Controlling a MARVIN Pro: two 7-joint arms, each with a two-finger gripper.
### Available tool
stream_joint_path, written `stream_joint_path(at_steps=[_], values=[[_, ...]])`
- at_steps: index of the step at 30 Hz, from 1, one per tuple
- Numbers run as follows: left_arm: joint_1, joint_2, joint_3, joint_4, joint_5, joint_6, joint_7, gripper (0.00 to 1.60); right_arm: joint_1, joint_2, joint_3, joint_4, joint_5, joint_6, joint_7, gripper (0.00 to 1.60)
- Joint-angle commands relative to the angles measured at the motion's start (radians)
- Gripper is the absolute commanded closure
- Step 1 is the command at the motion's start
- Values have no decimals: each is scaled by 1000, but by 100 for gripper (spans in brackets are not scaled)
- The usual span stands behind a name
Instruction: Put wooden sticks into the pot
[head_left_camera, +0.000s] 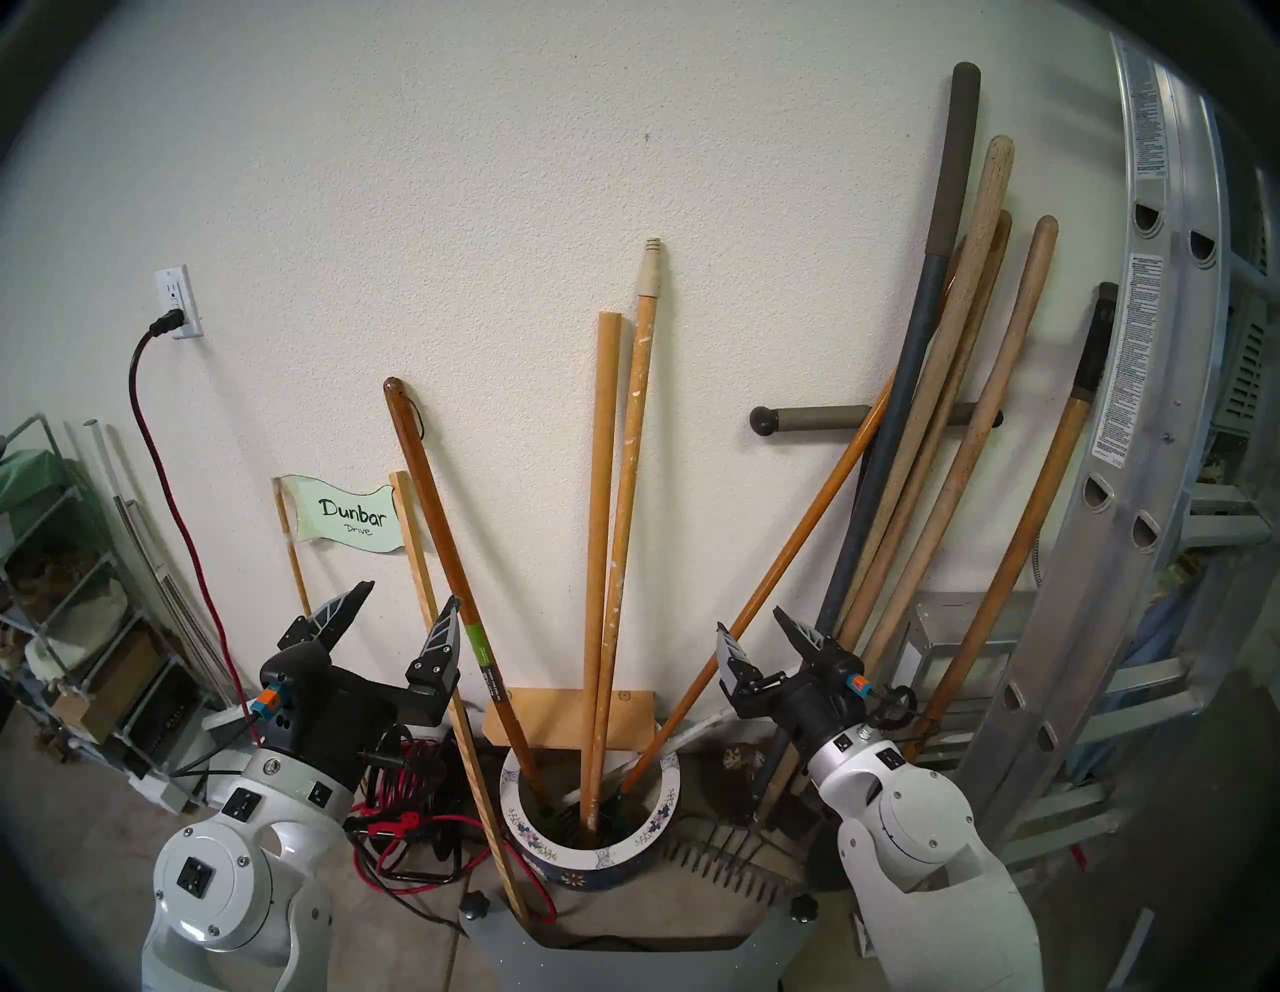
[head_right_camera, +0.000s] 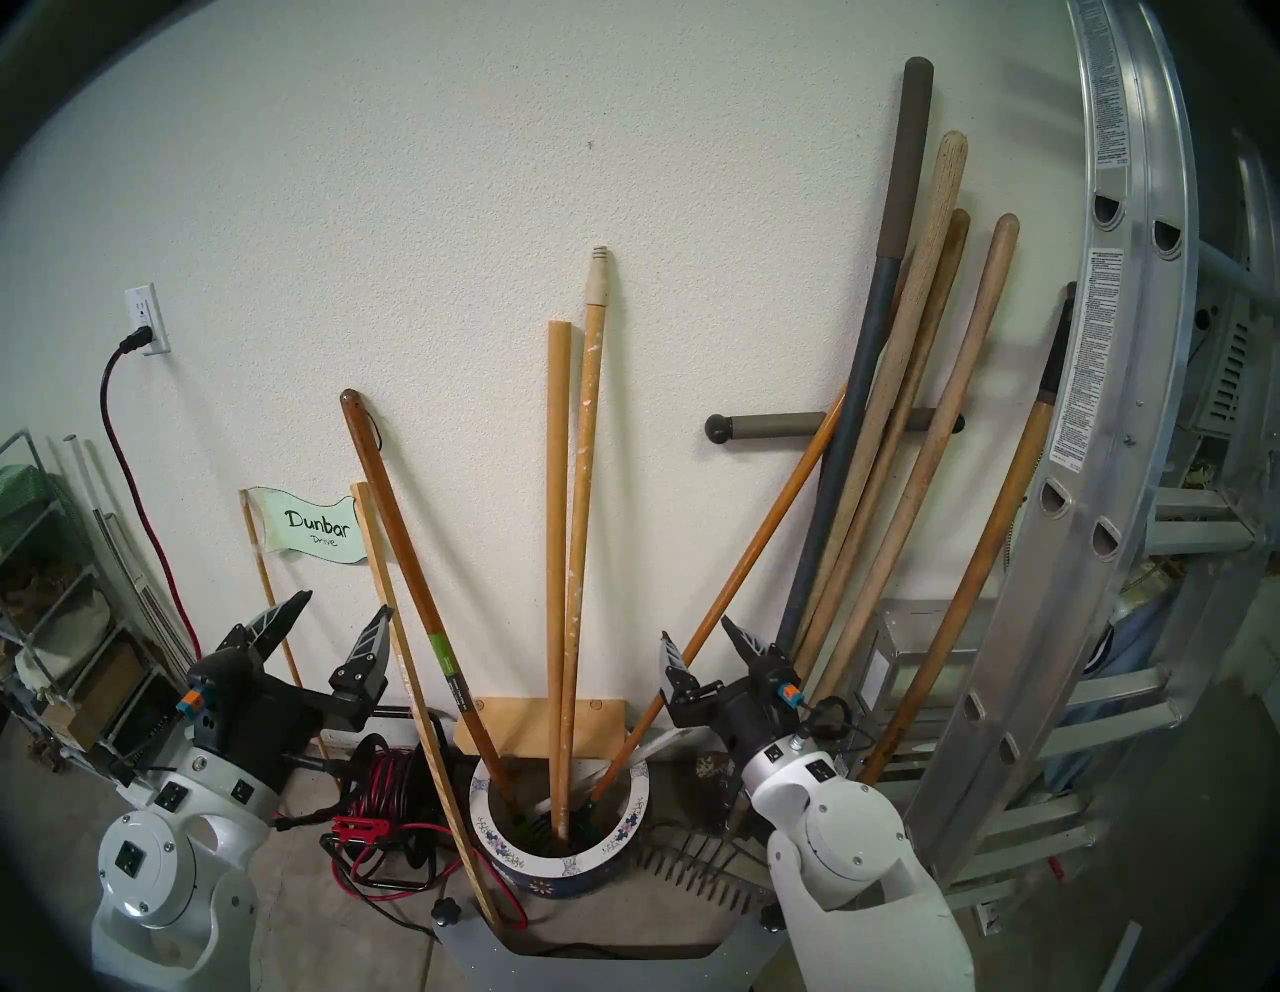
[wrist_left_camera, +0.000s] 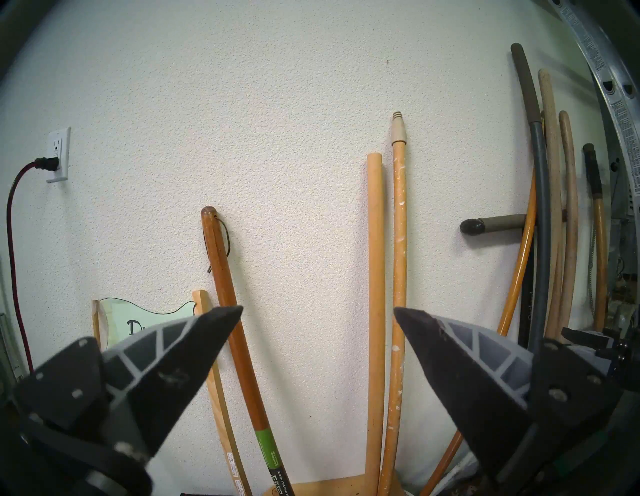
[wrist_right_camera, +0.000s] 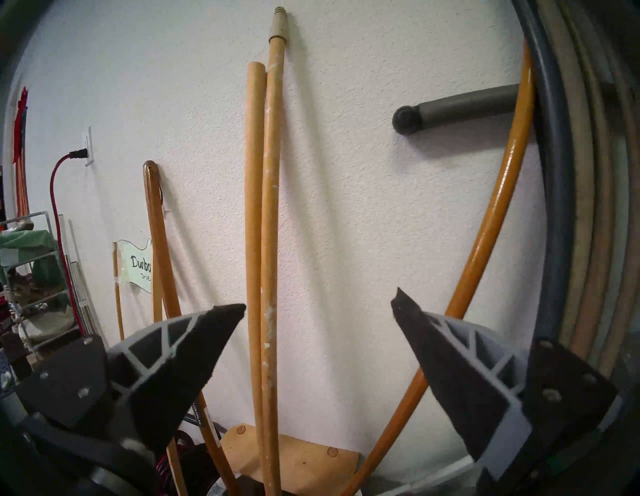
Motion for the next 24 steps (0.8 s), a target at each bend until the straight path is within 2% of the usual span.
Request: stream_joint_path(at_steps=[1, 12, 16, 24], values=[[3, -1, 0, -2, -2, -2, -2, 0, -88, 22, 16, -57, 18, -20, 26, 0], [3, 0, 0, -2, -2, -3, -1, 0, -147, 35, 27, -106, -1, -53, 38, 0], [3, 0, 0, -2, -2, -3, -1, 0, -171, 40, 57, -137, 13, -49, 35, 0], [4, 0, 1, -2, -3, -3, -1, 0, -175, 36, 60, -140, 10, -48, 38, 0]])
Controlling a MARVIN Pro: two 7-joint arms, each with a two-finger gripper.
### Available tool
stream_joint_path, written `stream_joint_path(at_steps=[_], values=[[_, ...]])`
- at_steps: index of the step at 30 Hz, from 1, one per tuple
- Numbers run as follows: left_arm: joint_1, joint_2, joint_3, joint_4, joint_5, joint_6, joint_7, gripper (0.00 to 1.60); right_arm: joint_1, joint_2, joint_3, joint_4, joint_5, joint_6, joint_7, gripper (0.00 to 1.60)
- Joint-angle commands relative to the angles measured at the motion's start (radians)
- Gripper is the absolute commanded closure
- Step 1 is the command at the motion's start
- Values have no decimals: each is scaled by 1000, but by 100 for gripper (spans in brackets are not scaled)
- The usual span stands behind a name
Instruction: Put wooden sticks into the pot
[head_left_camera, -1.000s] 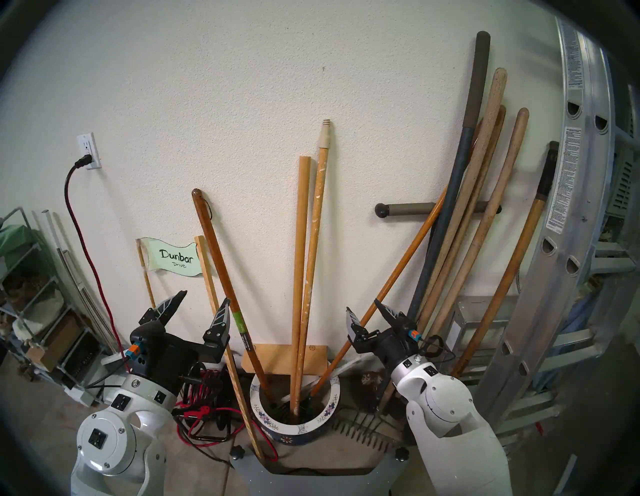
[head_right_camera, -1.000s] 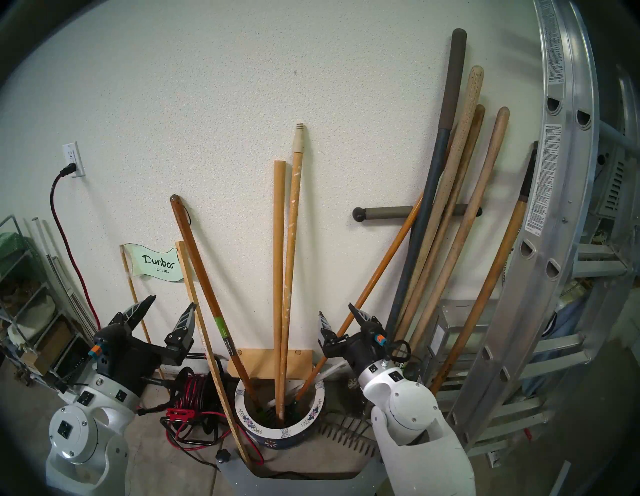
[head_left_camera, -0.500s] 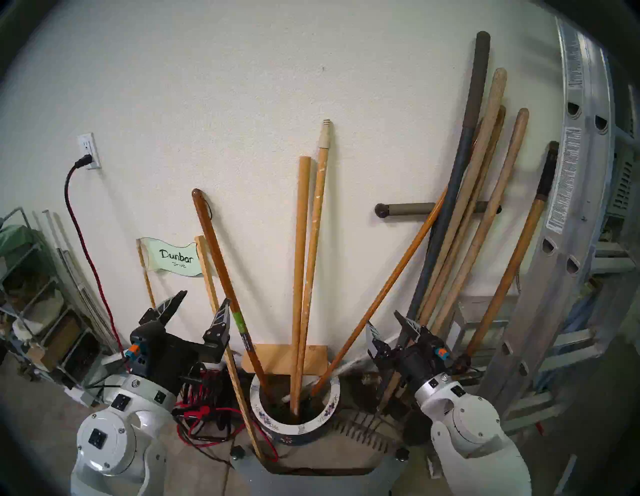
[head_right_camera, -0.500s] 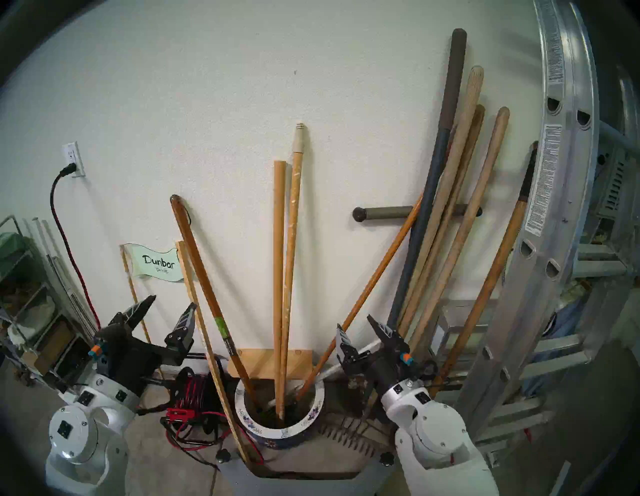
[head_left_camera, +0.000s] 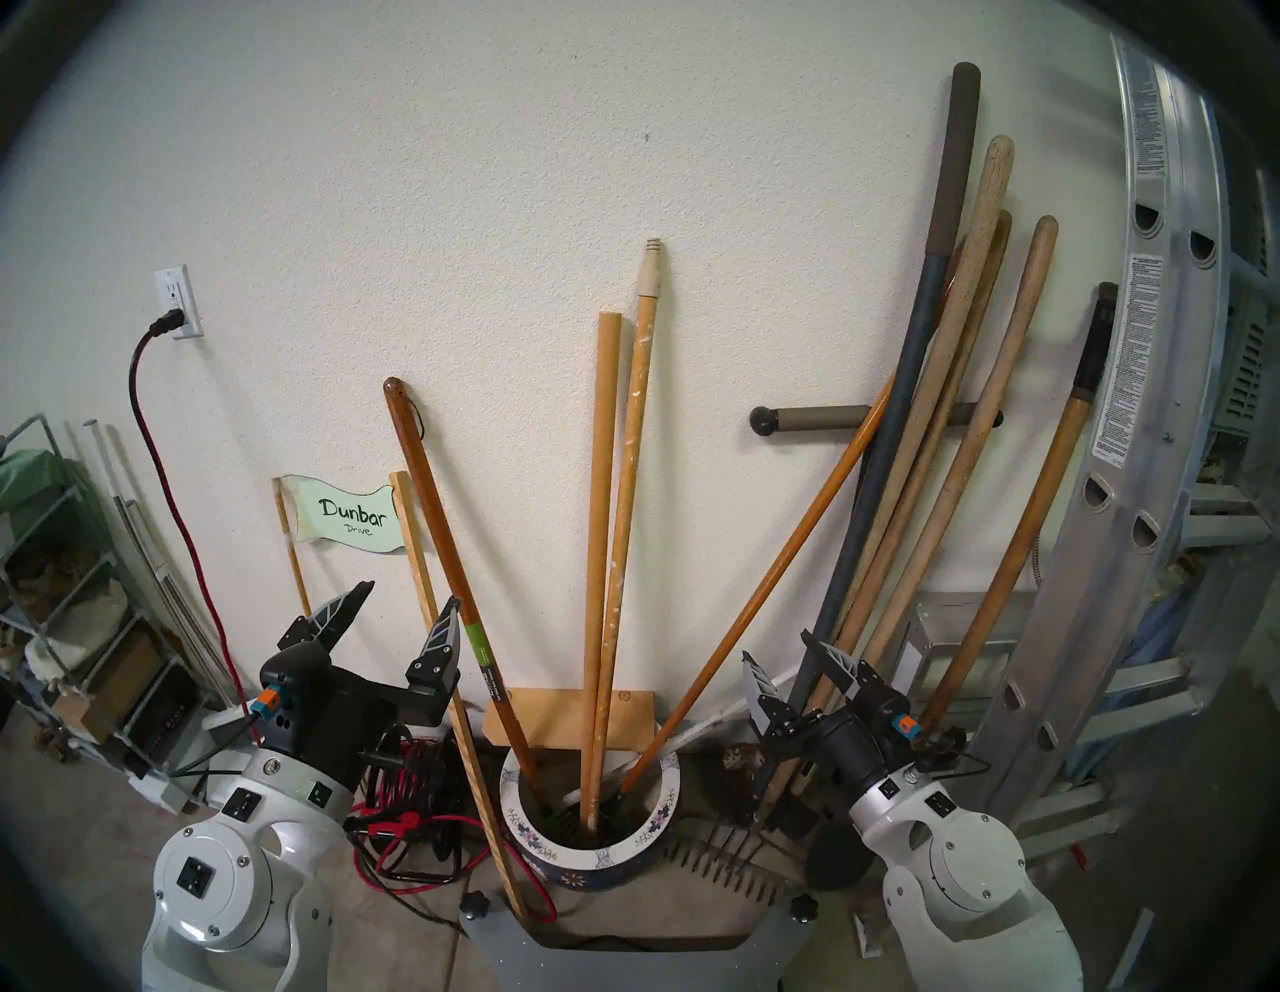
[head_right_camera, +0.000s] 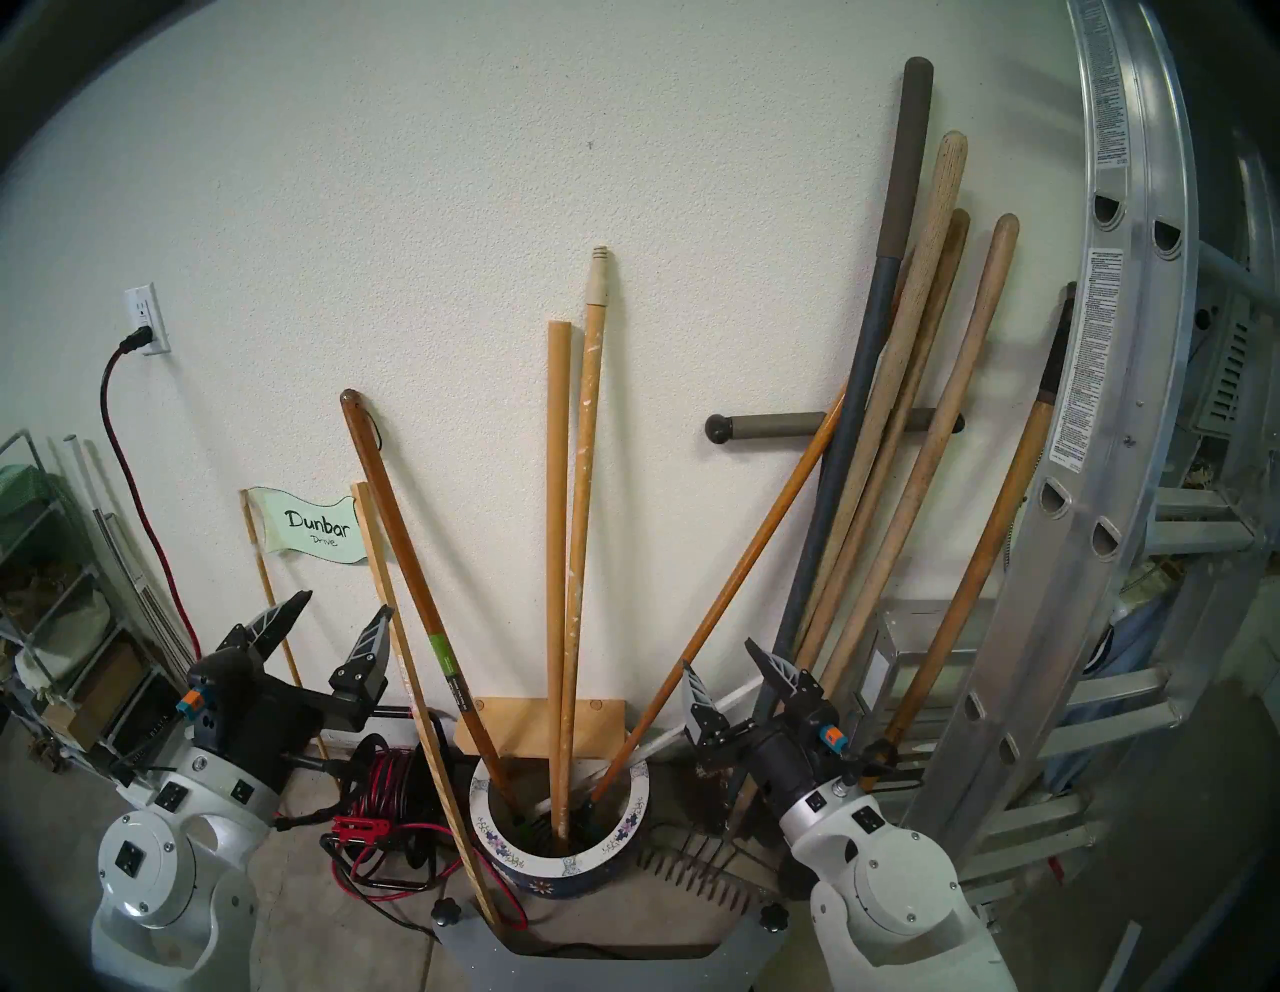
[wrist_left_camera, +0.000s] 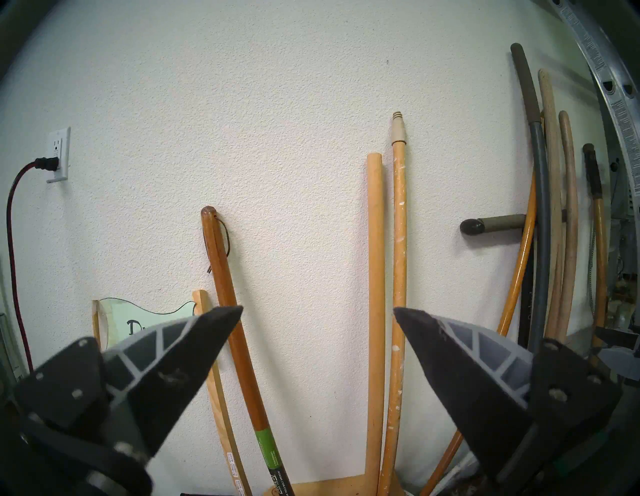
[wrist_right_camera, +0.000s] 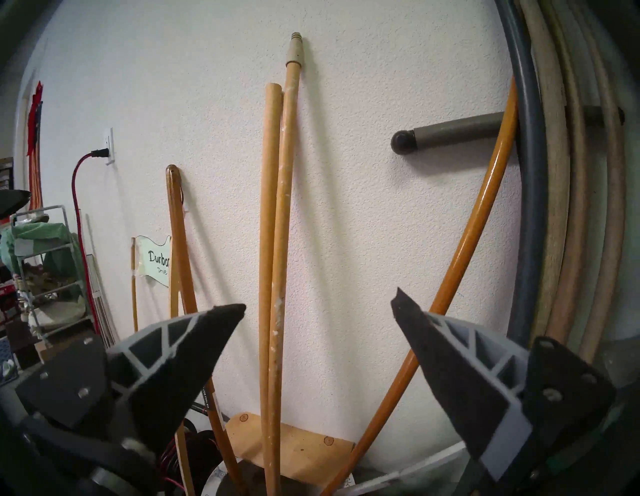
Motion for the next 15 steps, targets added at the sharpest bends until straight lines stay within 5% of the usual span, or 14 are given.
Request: stream_joint_path(at_steps=[1, 15], values=[[3, -1, 0, -2, -2, -2, -2, 0, -20, -6, -1, -19, 0, -2, -5, 0], [3, 0, 1, -2, -3, -3, -1, 0, -21, -8, -1, -19, -2, -2, -5, 0]])
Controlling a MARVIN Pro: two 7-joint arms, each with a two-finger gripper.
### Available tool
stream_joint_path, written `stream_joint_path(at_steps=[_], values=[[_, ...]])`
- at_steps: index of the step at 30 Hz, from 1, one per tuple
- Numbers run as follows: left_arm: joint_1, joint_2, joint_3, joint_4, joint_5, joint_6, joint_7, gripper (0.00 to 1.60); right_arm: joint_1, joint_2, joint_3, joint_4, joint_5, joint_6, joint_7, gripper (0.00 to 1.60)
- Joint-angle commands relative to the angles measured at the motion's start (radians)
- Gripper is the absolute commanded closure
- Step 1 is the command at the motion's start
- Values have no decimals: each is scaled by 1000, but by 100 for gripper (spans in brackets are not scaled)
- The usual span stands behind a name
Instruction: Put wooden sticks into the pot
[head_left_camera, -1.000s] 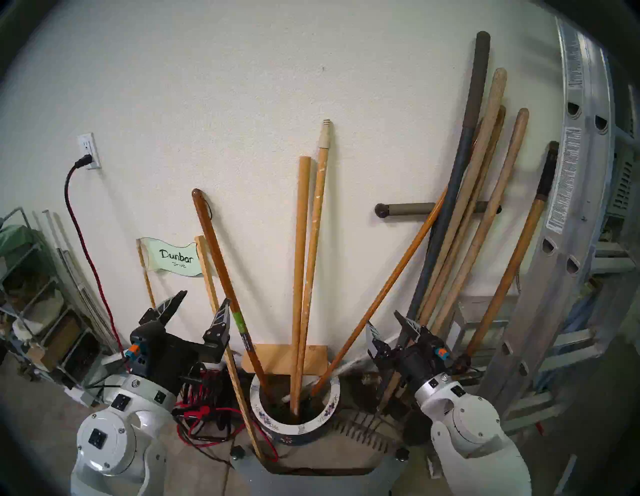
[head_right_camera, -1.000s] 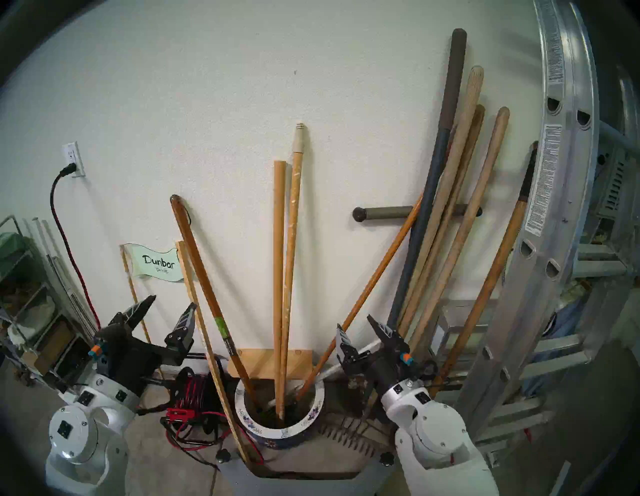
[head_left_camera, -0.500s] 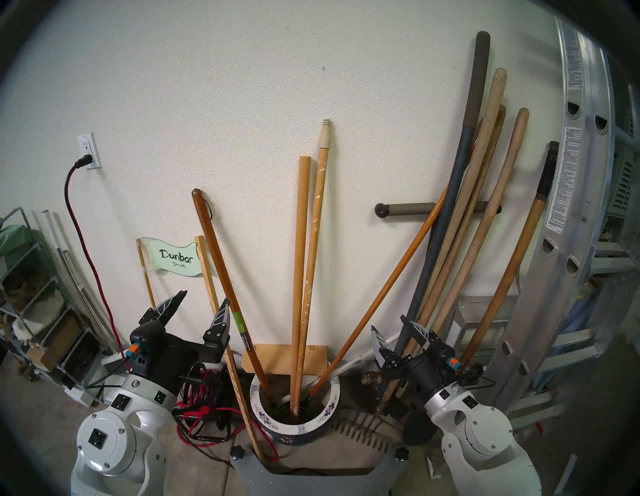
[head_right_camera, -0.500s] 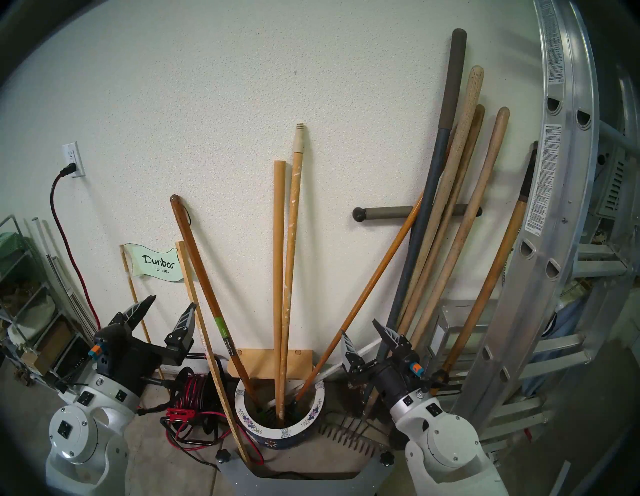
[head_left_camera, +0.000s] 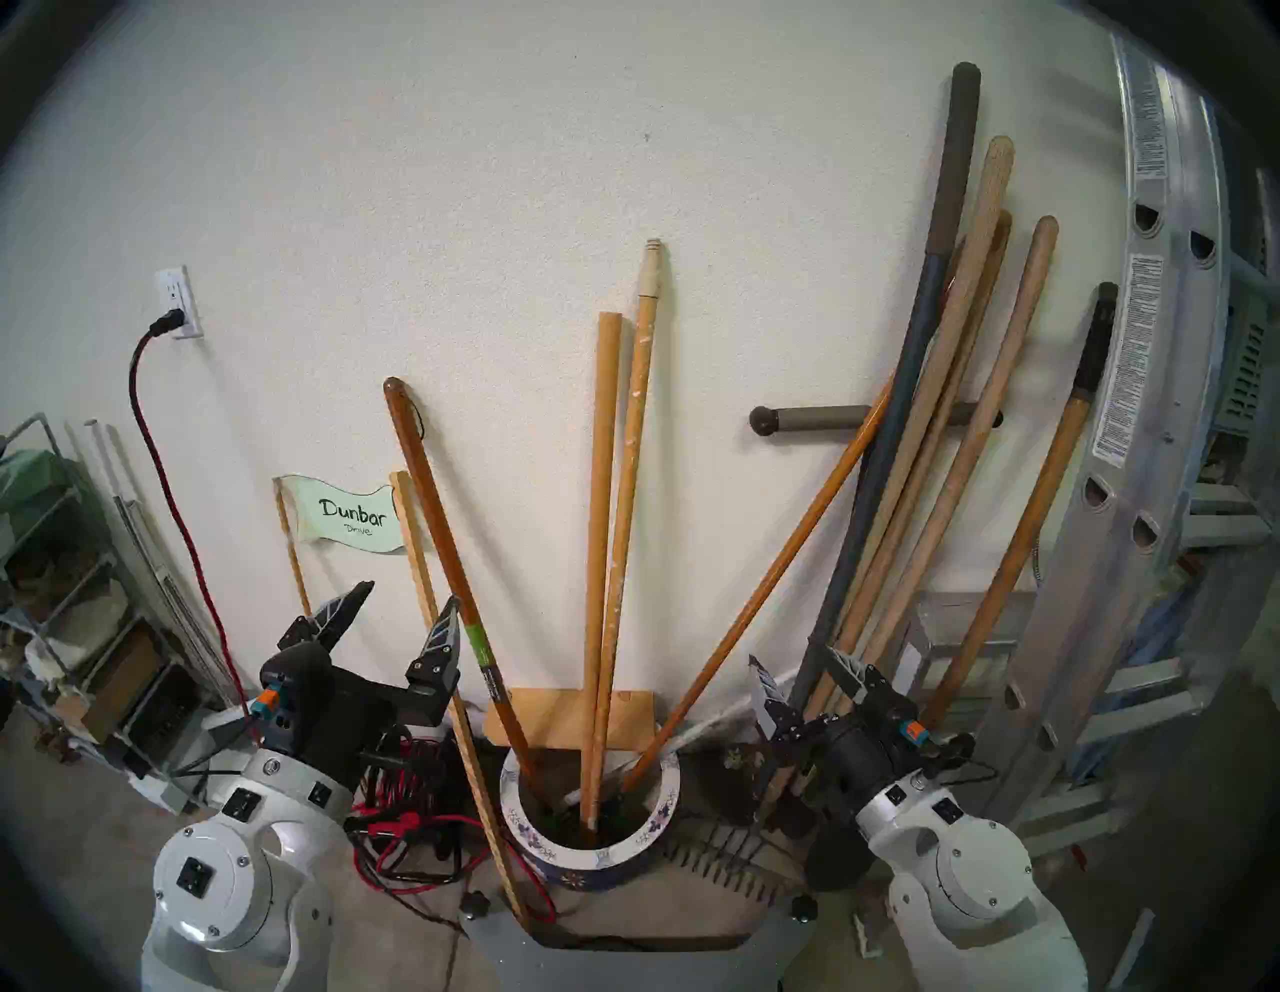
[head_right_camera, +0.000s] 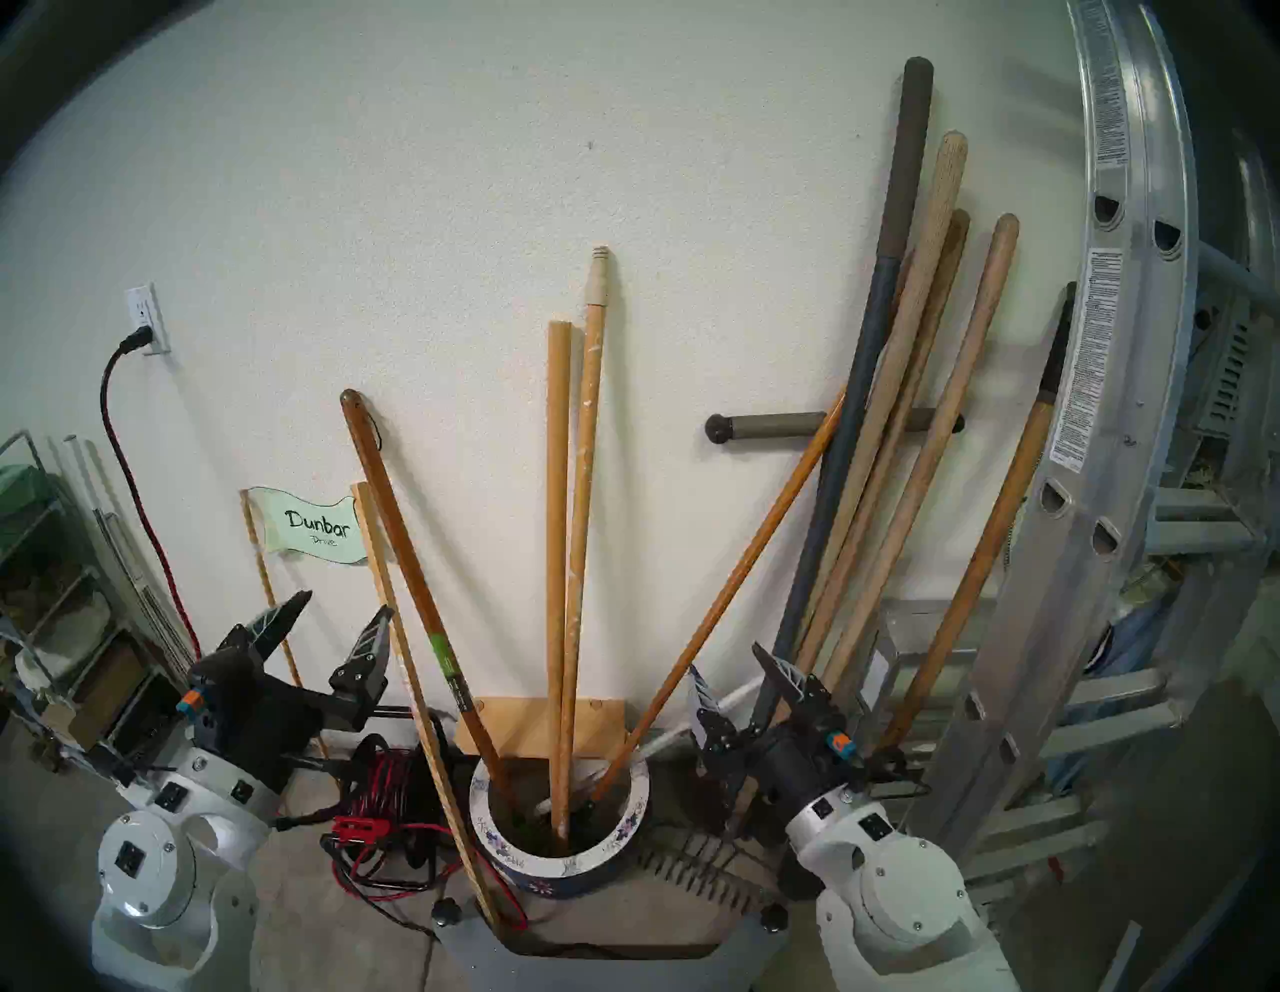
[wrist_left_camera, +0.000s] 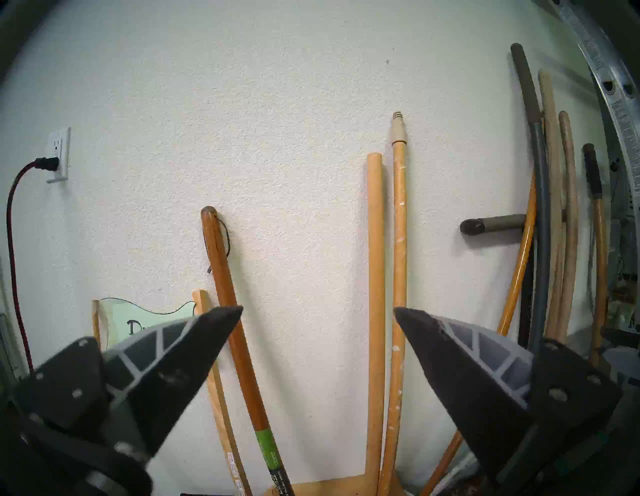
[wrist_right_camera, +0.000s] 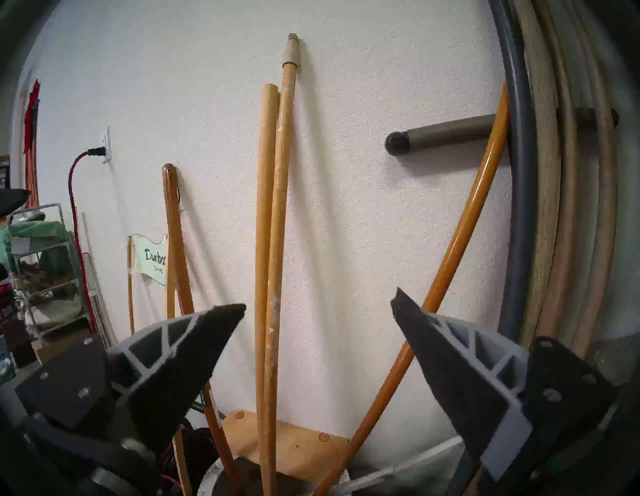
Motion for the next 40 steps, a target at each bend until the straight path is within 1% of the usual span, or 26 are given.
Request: stream_joint_path(at_steps=[1, 40], values=[[3, -1, 0, -2, -2, -2, -2, 0, -1, -3, -4, -8, 2, -1, 1, 0], [4, 1, 1, -2, -3, -3, 0, 0, -2, -7, -2, -8, 0, 0, 4, 0]])
